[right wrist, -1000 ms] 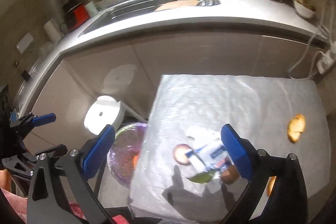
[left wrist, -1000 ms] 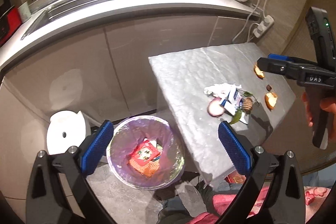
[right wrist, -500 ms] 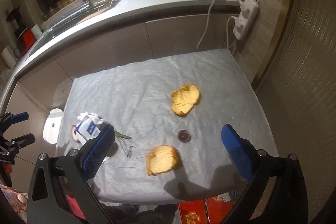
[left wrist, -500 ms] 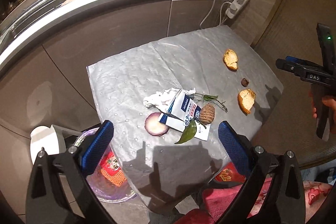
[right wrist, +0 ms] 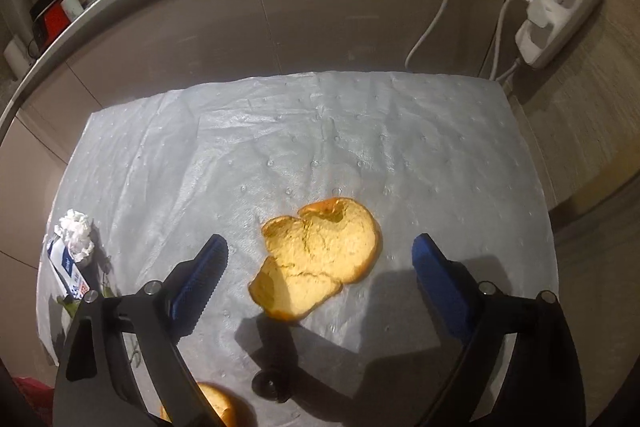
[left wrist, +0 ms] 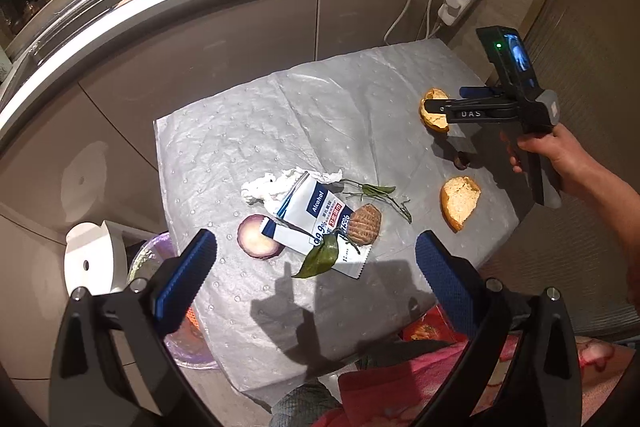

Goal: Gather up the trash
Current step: 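Grasp the orange peel with the right tool while the left tool grasps a bread slice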

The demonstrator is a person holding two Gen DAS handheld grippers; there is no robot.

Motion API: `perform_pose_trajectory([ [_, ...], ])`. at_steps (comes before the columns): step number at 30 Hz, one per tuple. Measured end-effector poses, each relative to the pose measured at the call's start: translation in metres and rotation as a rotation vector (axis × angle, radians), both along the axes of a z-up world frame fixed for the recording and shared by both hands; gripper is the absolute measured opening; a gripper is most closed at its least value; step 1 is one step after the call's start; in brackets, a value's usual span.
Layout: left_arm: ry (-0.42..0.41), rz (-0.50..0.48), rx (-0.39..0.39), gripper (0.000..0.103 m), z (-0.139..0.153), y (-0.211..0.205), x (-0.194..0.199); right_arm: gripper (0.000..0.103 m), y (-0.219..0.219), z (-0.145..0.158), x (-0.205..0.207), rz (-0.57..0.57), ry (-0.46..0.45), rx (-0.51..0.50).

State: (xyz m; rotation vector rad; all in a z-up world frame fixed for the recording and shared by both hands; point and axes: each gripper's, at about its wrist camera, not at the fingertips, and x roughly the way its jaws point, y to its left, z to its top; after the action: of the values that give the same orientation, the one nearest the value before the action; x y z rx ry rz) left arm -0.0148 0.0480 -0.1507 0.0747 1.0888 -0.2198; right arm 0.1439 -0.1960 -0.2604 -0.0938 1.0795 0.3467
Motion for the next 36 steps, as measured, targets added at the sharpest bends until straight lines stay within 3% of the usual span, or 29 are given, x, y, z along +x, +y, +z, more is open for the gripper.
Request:
perform_pose_trajectory([
  [4, 0.008, 0.005, 0.006, 0.095, -0.001, -0.014, -0.002, 0.092, 0.015, -0.011, -0.003, 0.118, -0.012, -0.068],
  [6, 0.017, -0.001, 0.004, 0.095, -0.004, -0.023, -0.002, 0.079, 0.022, -0.019, -0.005, 0.174, -0.019, -0.131],
  [8, 0.025, -0.016, 0.008, 0.095, -0.008, -0.033, 0.0, 0.073, 0.02, -0.019, -0.008, 0.193, -0.046, -0.14],
  [19, 0.096, -0.122, -0.096, 0.095, -0.04, -0.104, 0.021, 0.031, -0.021, 0.001, -0.002, 0.113, -0.017, 0.104],
  [22, 0.111, -0.152, -0.097, 0.095, -0.052, -0.126, 0.03, 0.033, -0.024, 0.001, -0.002, 0.116, -0.004, 0.129],
  [26, 0.165, -0.166, -0.084, 0.095, -0.069, -0.143, 0.036, 0.047, -0.024, -0.004, -0.006, 0.137, -0.004, 0.135],
  [32, 0.176, -0.203, -0.067, 0.095, -0.072, -0.147, 0.031, 0.047, -0.044, -0.004, 0.001, 0.11, 0.041, 0.298],
  [36, 0.169, -0.202, -0.08, 0.095, -0.07, -0.145, 0.03, 0.047, -0.056, -0.005, 0.006, 0.089, 0.067, 0.343],
])
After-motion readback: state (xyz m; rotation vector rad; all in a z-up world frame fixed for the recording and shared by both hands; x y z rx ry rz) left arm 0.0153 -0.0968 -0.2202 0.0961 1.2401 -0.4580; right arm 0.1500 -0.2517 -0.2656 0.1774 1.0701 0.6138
